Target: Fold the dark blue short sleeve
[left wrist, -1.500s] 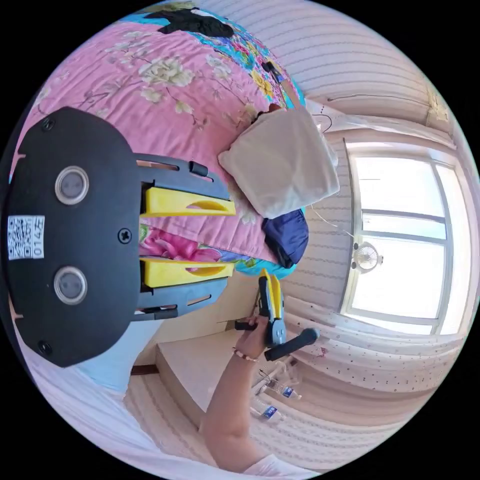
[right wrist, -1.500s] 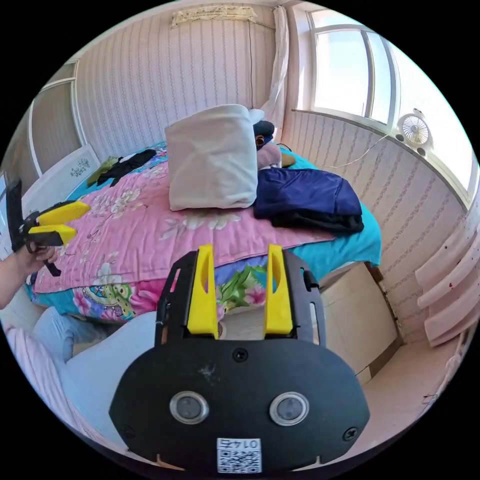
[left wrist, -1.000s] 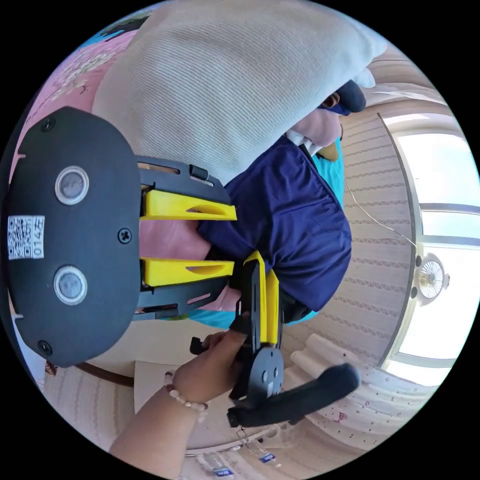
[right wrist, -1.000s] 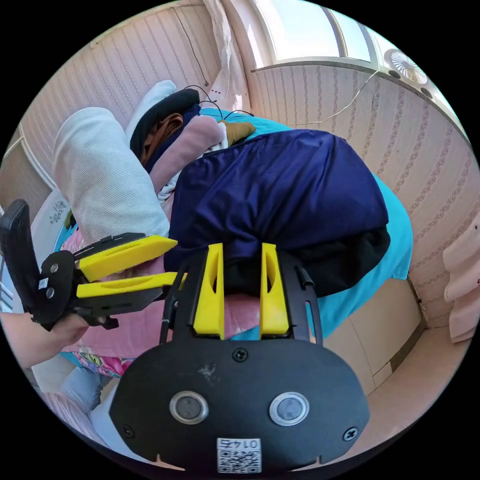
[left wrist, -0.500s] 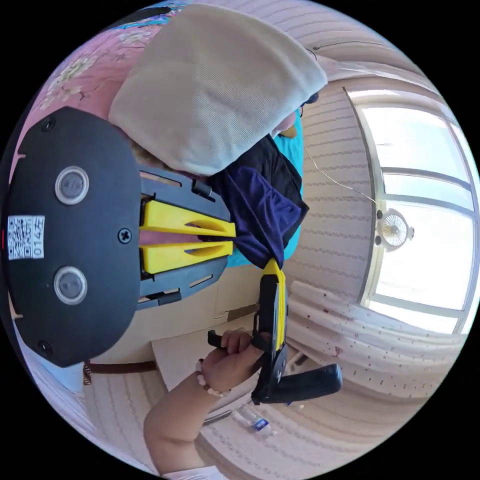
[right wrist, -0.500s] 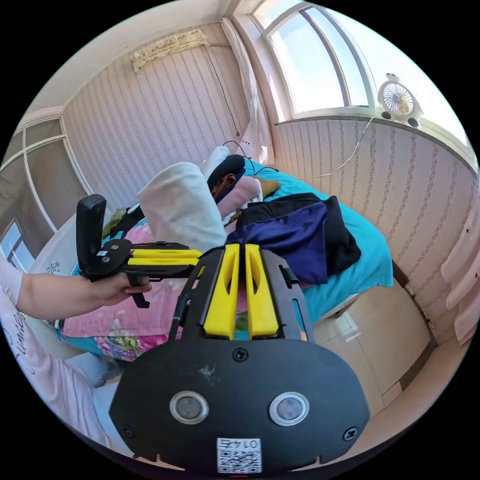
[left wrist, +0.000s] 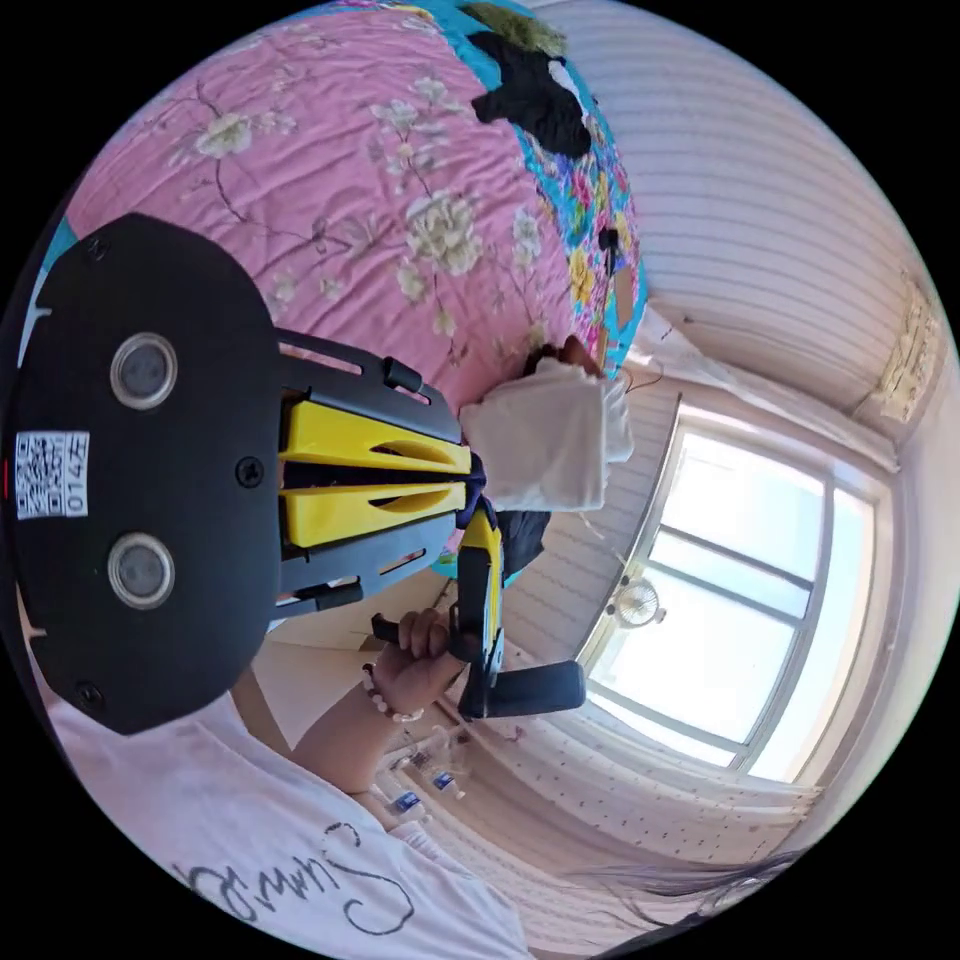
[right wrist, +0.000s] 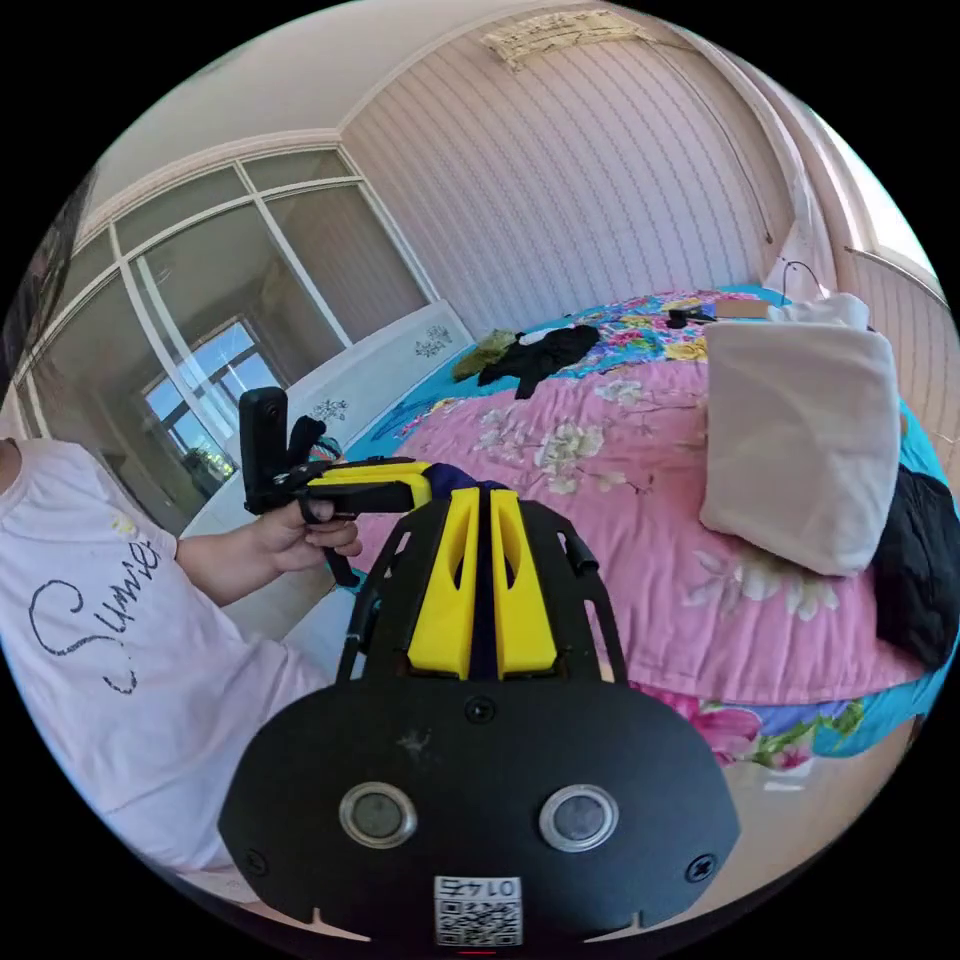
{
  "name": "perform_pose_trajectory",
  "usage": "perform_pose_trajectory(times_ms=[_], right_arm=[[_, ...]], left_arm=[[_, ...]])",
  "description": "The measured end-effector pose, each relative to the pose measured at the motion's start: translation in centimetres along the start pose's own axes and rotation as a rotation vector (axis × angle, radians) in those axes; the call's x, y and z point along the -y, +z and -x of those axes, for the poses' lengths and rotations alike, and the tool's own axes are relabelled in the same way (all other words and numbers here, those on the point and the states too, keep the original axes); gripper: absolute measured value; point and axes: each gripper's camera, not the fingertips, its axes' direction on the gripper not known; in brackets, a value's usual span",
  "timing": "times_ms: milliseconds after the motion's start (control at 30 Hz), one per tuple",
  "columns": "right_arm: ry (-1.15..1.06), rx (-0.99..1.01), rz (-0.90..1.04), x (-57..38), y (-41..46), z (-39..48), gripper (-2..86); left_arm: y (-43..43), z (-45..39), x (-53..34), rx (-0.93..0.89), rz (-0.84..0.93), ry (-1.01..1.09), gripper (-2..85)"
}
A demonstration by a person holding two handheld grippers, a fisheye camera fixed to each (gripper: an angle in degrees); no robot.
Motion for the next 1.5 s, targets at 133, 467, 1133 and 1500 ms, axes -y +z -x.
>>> perform_pose_trajectory(times_ms=[133,467,1133,1500], right_arm=[[-0.159,0.145,-0.087,8.6,6.3,6.2,0.9],[-0.045,0.024,0.368,11.0,24.0,8.3,0.4],[-0.352,0.070,0.852,15.4,47.8,23.1,7.6],[-0.197,0.067,0.797,16.7,47.7,21.9,9.7]], left_arm=[[-9.5,2.7,-0.5,0.147,-0.077,0.095,-1.0],[-6.6,11.3,-17.1,0.143,0.294,-0.070,-0.5],[-18.2,29.6,-29.4,0.304,0.331,-0.650,5.4],[-22.4,29.2,-25.8,0.081,0.287,-0.484,-0.7]])
